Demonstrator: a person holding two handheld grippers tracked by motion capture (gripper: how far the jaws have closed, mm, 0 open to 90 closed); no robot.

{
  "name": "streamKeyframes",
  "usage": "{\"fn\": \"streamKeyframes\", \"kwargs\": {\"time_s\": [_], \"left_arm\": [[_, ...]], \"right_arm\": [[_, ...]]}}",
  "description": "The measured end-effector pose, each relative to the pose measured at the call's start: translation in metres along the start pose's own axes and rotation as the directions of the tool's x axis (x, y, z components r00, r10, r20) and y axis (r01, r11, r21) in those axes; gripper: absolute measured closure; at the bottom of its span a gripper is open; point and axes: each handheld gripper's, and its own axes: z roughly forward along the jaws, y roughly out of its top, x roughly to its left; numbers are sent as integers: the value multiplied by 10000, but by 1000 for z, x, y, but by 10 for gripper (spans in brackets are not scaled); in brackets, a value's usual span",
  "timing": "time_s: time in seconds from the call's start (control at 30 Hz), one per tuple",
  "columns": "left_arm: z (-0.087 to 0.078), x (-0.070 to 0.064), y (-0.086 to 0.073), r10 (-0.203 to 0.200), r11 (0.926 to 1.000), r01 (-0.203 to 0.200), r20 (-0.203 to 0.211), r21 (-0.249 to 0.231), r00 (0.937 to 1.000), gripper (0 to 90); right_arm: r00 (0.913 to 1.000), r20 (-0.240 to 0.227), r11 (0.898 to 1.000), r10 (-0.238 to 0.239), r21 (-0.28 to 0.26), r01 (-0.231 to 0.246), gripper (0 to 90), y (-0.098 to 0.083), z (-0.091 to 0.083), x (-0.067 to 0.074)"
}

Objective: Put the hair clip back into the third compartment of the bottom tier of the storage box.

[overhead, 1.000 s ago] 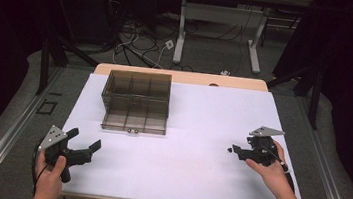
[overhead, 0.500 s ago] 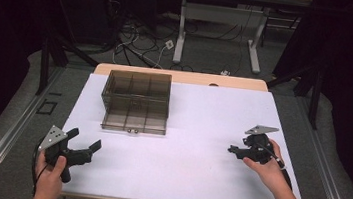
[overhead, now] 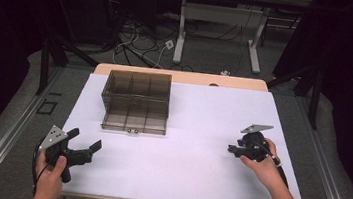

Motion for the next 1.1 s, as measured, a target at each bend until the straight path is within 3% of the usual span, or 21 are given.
{"fn": "streamKeyframes", "kwargs": {"time_s": [0.57, 1.1], "left_arm": [[1, 0, 0, -59, 10000, 59, 42, 13, 10000, 4], [1, 0, 0, -63, 10000, 63, 48, 26, 10000, 4]], "right_arm": [[9967, -119, 9963, 801, 309, -797, 679, 3, 12, -1], [9877, -329, 9851, 1528, 843, -1496, 757, 3, 21, 1]]}}
